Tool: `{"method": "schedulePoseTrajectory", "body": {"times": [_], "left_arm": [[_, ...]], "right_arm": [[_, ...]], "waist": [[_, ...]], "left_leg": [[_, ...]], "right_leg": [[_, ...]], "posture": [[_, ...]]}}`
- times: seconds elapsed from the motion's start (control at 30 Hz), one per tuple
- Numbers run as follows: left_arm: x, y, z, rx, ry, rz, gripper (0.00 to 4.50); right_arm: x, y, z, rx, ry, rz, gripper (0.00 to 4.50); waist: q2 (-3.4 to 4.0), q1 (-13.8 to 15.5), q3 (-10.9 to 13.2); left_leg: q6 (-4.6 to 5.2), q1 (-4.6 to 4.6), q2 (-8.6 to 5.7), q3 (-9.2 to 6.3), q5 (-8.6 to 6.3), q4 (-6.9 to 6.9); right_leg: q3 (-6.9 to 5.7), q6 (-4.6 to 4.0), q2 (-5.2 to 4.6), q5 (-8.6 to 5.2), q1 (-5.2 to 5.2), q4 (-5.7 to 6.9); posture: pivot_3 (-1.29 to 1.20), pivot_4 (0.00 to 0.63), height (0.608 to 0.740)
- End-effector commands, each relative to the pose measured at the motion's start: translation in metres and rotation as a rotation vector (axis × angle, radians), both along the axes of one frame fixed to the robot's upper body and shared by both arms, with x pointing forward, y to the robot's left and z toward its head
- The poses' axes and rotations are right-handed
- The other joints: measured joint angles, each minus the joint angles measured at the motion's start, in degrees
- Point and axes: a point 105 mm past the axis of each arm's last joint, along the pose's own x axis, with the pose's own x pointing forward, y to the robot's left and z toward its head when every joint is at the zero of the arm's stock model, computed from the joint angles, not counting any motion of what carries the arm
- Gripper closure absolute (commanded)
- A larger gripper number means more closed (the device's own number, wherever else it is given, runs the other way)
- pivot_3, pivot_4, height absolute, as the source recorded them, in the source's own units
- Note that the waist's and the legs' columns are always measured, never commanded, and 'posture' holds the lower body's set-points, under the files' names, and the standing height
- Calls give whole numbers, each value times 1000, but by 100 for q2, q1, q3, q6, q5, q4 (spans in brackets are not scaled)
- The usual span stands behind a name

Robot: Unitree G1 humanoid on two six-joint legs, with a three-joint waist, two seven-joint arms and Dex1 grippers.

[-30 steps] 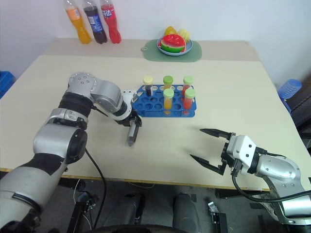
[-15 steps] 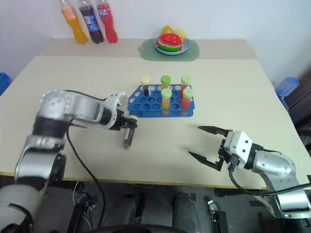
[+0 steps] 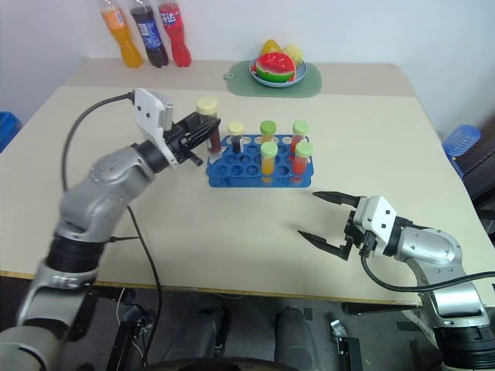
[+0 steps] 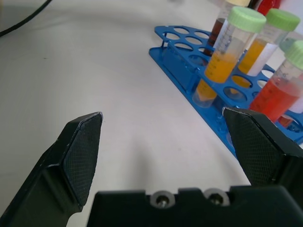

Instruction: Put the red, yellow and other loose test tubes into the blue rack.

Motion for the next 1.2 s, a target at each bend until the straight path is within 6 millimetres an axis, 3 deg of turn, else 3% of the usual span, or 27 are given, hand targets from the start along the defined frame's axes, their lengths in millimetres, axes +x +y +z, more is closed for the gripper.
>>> {"method": "schedulePoseTrajectory", "body": {"times": [0.03,0.3,0.47,0.77,0.93,1.2], "left_arm": [[0,-5,13,6,-204,49,3738],[6,-34,-12,-49,-239,30,3738],[8,-37,-42,-59,-144,27,3738],[12,-35,-77,-25,-52,60,3738],[7,-43,-73,-42,-55,23,3738],[-6,-24,-74,-9,-43,20,3738]], "right_arm": [[-1,-1,10,-13,-33,16,0],[-4,-14,19,-57,-18,8,0],[-4,-20,23,-80,-15,1,0],[-2,-21,25,-85,-15,2,0],[-1,-20,26,-85,-15,7,0],[-7,-27,23,-87,-3,-18,0]], "waist": [[-1,-6,1],[-3,-12,2],[-1,-22,1],[0,-8,0],[0,-3,-1],[2,-13,-2]], "left_leg": [[1,-1,-1,0,-1,2],[38,-4,-4,2,-21,14],[40,-2,-4,2,-23,16],[48,-1,-4,0,-27,18],[48,3,-4,0,-27,19],[49,5,-2,-9,-27,17]], "right_leg": [[0,2,0,2,0,-1],[1,13,0,10,2,-4],[1,14,0,11,3,-3],[1,15,0,12,6,-4],[1,15,0,12,12,-4],[1,15,0,12,12,-3]], "posture": [[0,150,740],[0,150,740],[0,150,740],[0,150,740],[0,150,740],[0,150,740]]}}
